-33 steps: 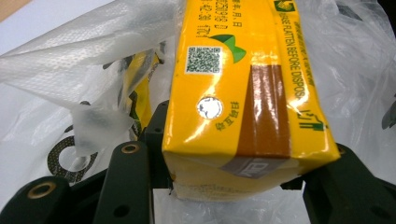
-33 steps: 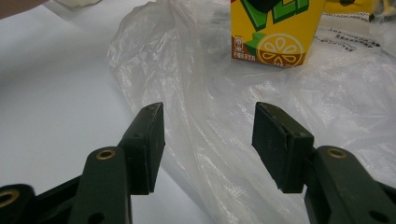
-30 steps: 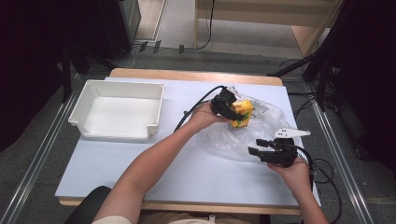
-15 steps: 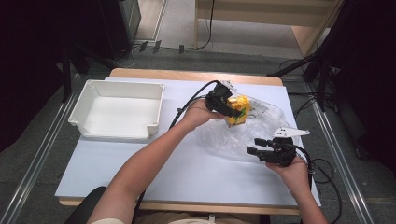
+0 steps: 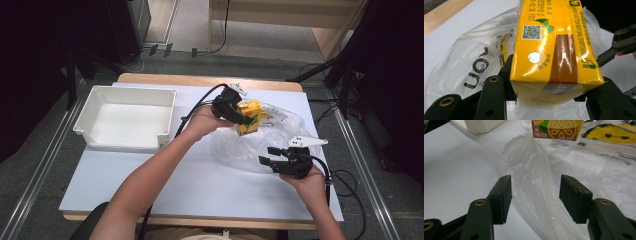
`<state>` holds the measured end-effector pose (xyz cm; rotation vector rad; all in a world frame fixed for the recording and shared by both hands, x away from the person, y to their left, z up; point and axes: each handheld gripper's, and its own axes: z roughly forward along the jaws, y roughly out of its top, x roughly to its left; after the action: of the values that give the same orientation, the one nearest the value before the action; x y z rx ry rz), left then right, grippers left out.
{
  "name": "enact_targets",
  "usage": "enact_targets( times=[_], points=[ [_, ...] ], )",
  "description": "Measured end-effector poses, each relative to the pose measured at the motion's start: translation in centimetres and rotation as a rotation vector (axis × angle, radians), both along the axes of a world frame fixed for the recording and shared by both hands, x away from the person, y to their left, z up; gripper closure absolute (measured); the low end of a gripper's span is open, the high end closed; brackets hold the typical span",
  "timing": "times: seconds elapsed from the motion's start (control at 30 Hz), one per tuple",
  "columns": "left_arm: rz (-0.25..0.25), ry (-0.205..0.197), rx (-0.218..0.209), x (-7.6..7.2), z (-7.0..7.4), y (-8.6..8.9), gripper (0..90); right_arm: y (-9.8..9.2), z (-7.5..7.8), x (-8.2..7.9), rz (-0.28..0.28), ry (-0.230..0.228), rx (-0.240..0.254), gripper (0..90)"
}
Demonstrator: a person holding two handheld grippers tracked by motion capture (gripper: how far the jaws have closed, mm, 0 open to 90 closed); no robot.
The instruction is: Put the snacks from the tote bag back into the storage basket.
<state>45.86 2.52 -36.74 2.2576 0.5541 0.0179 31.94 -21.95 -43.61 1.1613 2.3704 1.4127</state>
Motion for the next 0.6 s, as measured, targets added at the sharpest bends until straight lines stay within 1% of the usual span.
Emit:
enact_targets(
  times=[0.07,0.17,0.2,0.23,0.3,0.33,0.37,0.43,0.47,0.53,0.6],
  points=[
    [0.006,0.0,-0.005,-0.2,0.2,0.5,52.3,0.3,0.0,0.1,0.004,0.002,-0.009,44.7],
    [0.008,0.007,0.002,-0.4,0.3,1.0,52.3,0.5,-0.1,0.2,0.01,0.004,-0.013,44.6],
    [0.011,0.008,0.003,-0.5,0.2,1.2,52.3,0.6,-0.1,0.2,0.009,0.007,-0.014,44.6],
    [0.013,0.01,0.005,-0.5,0.2,1.4,52.3,0.7,-0.1,0.3,0.012,0.0,-0.016,44.4],
    [0.02,0.023,0.004,-0.5,0.1,1.6,52.3,0.8,-0.1,0.5,0.015,0.007,-0.012,44.0],
    [0.028,0.026,0.004,-0.6,0.0,1.7,52.3,0.8,-0.1,0.7,0.016,0.011,-0.014,44.0],
    [0.025,0.025,0.007,-0.6,0.0,1.9,52.3,0.9,-0.2,0.8,0.013,0.013,-0.017,44.0],
    [0.033,0.031,0.0,-0.9,-0.1,2.2,52.3,1.2,-0.1,0.9,0.012,0.016,-0.015,44.0],
    [0.033,0.034,-0.006,-1.0,-0.1,2.4,52.3,1.3,-0.1,0.9,0.015,0.009,-0.018,44.0],
    [0.03,0.029,-0.006,-1.3,0.0,2.7,52.2,1.4,-0.1,0.9,0.014,0.009,-0.015,44.0],
    [0.032,0.025,0.007,-1.5,0.1,2.8,52.2,1.6,-0.1,1.0,0.012,0.011,-0.012,44.0]
  ],
)
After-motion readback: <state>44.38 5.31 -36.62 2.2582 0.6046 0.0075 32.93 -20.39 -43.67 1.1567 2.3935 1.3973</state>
